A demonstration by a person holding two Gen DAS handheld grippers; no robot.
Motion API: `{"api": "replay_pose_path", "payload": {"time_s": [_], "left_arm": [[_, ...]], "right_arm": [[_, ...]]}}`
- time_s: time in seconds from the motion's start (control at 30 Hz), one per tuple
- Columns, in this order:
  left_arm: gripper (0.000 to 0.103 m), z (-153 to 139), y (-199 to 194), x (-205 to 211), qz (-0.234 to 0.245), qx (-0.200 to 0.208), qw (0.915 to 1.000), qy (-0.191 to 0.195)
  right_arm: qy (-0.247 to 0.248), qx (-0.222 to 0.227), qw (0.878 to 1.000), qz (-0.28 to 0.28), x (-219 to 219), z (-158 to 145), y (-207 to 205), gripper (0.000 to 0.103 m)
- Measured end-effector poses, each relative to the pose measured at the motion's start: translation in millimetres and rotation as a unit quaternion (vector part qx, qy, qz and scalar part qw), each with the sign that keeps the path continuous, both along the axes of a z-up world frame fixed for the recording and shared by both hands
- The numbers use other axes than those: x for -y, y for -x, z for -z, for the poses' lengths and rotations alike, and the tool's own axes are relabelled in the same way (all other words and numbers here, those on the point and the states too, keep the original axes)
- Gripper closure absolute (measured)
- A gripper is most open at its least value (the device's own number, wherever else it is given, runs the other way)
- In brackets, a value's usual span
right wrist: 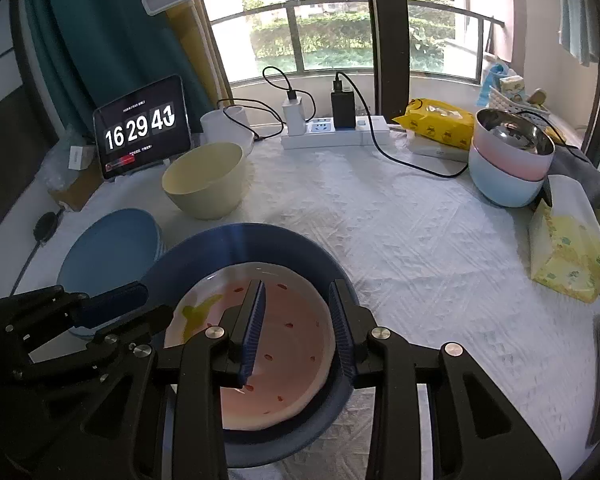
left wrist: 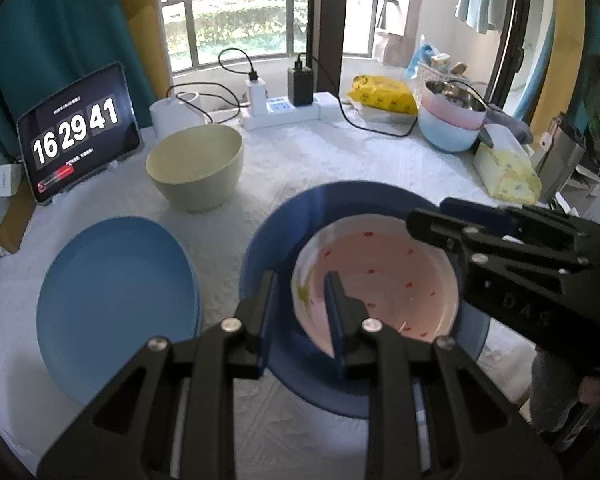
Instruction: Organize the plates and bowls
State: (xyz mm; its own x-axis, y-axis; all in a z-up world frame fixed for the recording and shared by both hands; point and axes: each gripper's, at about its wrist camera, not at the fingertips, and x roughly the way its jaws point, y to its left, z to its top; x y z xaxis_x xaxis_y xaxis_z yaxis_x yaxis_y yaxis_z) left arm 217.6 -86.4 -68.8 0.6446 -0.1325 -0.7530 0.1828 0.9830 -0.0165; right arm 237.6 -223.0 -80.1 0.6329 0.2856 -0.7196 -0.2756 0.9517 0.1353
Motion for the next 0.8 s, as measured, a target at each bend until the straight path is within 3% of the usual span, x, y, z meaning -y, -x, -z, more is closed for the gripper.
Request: {"api": "replay_pose_path", "payload": {"time_s": [0.33, 0.5, 0.8], "left_arm": [[0.077, -12, -2, -12, -0.010, 0.030, 0.9995, -0.007], [0.064, -12, -4, -21, -0.013, 0.033, 0.9994, -0.001], [0.059, -18, -19, -49, -0.046, 0.040, 0.9980, 0.018]], "right_arm": [[-0.003, 0.010, 1.000, -0.007, -3, -13, -4, 0.068], [-0.005, 0.008, 1.000, -0.010, -4, -17, -7, 0.068], [-0.005, 0.008, 1.000, -0.014, -12, -24, -16, 0.068]]}}
